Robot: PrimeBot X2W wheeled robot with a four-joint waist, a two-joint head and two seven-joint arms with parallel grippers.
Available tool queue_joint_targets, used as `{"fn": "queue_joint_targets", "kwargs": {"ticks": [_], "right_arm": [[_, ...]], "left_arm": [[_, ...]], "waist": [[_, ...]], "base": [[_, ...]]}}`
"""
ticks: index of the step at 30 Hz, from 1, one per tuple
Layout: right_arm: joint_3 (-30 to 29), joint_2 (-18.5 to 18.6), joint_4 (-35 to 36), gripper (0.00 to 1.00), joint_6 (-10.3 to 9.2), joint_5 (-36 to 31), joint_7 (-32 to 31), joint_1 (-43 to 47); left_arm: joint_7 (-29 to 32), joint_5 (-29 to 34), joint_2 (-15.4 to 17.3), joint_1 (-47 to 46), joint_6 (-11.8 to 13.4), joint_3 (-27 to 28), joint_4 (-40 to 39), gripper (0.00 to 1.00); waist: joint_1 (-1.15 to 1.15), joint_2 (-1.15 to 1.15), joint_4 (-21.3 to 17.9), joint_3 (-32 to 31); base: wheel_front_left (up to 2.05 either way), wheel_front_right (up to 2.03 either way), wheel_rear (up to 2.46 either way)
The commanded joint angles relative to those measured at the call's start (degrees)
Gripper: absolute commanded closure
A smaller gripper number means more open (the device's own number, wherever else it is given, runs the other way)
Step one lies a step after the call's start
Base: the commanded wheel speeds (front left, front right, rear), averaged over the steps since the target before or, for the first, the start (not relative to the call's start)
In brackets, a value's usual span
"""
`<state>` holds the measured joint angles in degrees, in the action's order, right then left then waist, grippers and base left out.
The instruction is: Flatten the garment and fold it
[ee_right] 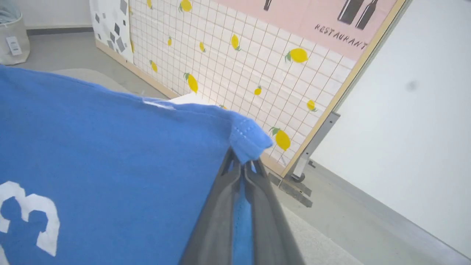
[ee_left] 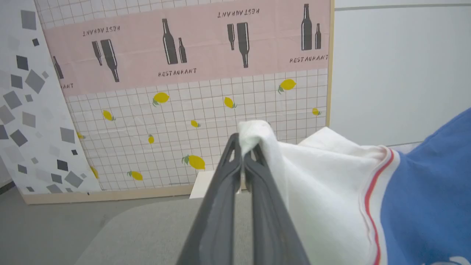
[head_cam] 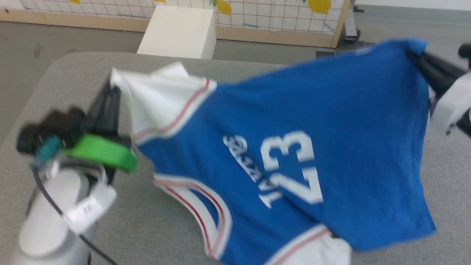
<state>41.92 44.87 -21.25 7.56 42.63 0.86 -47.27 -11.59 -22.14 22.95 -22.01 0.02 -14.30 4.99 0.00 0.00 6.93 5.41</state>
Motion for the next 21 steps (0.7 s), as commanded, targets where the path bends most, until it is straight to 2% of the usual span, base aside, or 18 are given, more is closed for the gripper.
{"fn": "queue_joint_targets", "kwargs": {"ticks": [1,9,16,21], "right_arm": [[-1.8,-1.2,0.3,1.00,-0.08,-1.6,0.8,-1.9],[-13.7,-7.1,-1.2,1.00,-0.08,-11.1,1.4,-9.8],[-22.4,-12.5,-0.2,1.00,-0.08,-19.3,0.3,-22.6],[-23.7,-15.1,-0.9,1.00,-0.08,-24.6,-0.4,-33.2]], "left_arm": [[0.5,1.0,0.5,-4.4,-0.4,0.3,0.1,1.00],[2.4,2.2,-1.8,-29.0,-2.3,-0.4,6.2,1.00],[1.6,4.9,-2.7,-52.6,-3.6,-0.9,14.1,1.00],[0.1,6.2,-2.0,-68.2,-4.0,0.2,19.7,1.00]], "waist": [[0.00,0.00,-0.8,0.2],[0.00,0.00,-1.2,5.2],[0.00,0.00,-3.1,15.0],[0.00,0.00,-4.8,21.8]], "base": [[0.00,0.00,0.00],[0.00,0.00,0.00],[0.00,0.00,0.00],[0.00,0.00,0.00]]}}
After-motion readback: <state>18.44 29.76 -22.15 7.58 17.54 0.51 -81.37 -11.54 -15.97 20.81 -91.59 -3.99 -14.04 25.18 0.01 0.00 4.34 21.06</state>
